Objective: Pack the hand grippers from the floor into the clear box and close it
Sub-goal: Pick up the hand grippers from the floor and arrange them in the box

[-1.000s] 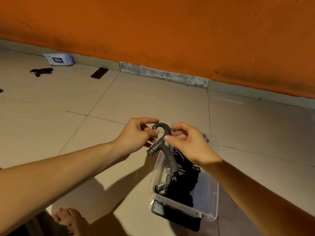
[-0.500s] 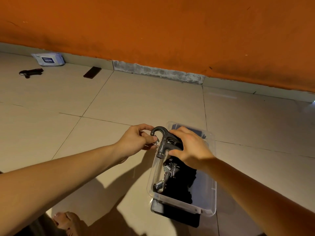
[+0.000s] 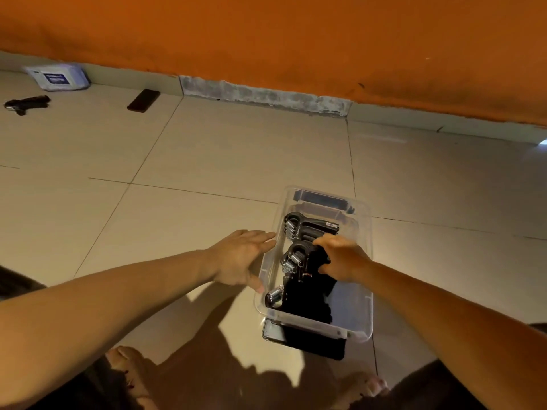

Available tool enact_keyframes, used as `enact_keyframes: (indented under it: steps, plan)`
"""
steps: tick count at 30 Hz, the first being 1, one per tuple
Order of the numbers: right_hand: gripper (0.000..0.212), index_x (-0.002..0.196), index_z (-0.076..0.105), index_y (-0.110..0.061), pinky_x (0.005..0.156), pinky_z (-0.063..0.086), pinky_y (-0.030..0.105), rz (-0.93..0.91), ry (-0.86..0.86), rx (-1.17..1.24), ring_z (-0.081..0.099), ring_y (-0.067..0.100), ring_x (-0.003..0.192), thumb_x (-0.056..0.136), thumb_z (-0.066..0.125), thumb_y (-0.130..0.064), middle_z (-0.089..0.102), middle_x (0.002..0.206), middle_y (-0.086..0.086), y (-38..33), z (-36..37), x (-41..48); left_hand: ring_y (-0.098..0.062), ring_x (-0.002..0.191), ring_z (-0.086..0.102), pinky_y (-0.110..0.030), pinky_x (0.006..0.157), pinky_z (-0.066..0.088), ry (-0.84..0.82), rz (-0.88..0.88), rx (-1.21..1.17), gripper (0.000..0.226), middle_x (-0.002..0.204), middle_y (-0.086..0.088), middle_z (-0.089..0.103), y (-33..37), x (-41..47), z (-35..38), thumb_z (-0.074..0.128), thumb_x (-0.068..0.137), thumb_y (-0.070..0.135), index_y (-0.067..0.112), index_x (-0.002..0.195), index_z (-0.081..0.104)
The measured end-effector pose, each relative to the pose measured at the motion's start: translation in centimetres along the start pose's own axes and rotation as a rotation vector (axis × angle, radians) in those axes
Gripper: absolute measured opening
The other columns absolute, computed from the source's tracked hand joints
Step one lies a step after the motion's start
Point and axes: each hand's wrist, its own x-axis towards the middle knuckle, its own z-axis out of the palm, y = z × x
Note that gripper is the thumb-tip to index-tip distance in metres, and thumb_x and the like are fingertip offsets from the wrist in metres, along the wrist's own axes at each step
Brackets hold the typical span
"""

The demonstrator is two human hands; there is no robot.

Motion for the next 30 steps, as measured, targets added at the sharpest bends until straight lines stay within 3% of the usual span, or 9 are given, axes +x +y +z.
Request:
enact_keyframes:
  steps: [8, 14, 20, 30]
  plan:
    - [0.075, 0.145, 0.049, -0.022, 0.099, 0.049, 0.043, -0.022, 0.051, 0.048, 0.055, 0.028, 0.123, 0.079, 0.082, -0.029, 0.057, 0.135, 0.003, 0.1, 2.2, 1.8, -0.012, 0.156, -0.006, -0.043, 0.128, -0.001, -0.051, 0.032, -0.010, 0.130, 0.170, 0.004, -0.012, 0.1, 0.2, 0.1, 0.065, 0.072, 0.081, 0.017, 0.163, -0.002]
    - [0.082, 0.151, 0.043, -0.021, 0.110, 0.043, 0.040, -0.025, 0.047, 0.035, 0.047, 0.029, 0.136, 0.081, 0.082, -0.037, 0.051, 0.149, 0.006, 0.5, 3.4, 1.9, -0.012, 0.157, -0.005, -0.046, 0.128, 0.001, -0.060, 0.031, 0.028, 0.137, 0.170, 0.007, -0.008, -0.7, 0.5, -0.2, 0.072, 0.063, 0.082, 0.021, 0.163, 0.001]
    - [0.075, 0.149, 0.046, -0.018, 0.104, 0.044, 0.038, -0.087, 0.073, -0.073, 0.050, 0.025, 0.127, 0.086, 0.076, -0.043, 0.059, 0.138, 0.002, 0.4, 4.1, 1.6, -0.017, 0.157, -0.001, -0.040, 0.124, -0.003, -0.021, 0.010, 0.042, 0.136, 0.171, 0.004, -0.002, -0.4, 0.1, -0.2, 0.070, 0.062, 0.084, 0.022, 0.164, 0.005]
    - [0.084, 0.156, 0.032, -0.019, 0.116, 0.035, 0.037, 0.018, -0.023, 0.002, 0.034, 0.024, 0.146, 0.088, 0.075, -0.042, 0.039, 0.159, 0.002, 0.1, 2.9, 1.3, -0.017, 0.157, 0.000, -0.045, 0.128, 0.003, -0.036, 0.002, 0.051, 0.136, 0.171, 0.005, -0.003, -0.6, 0.2, -0.1, 0.068, 0.061, 0.086, 0.022, 0.164, 0.005]
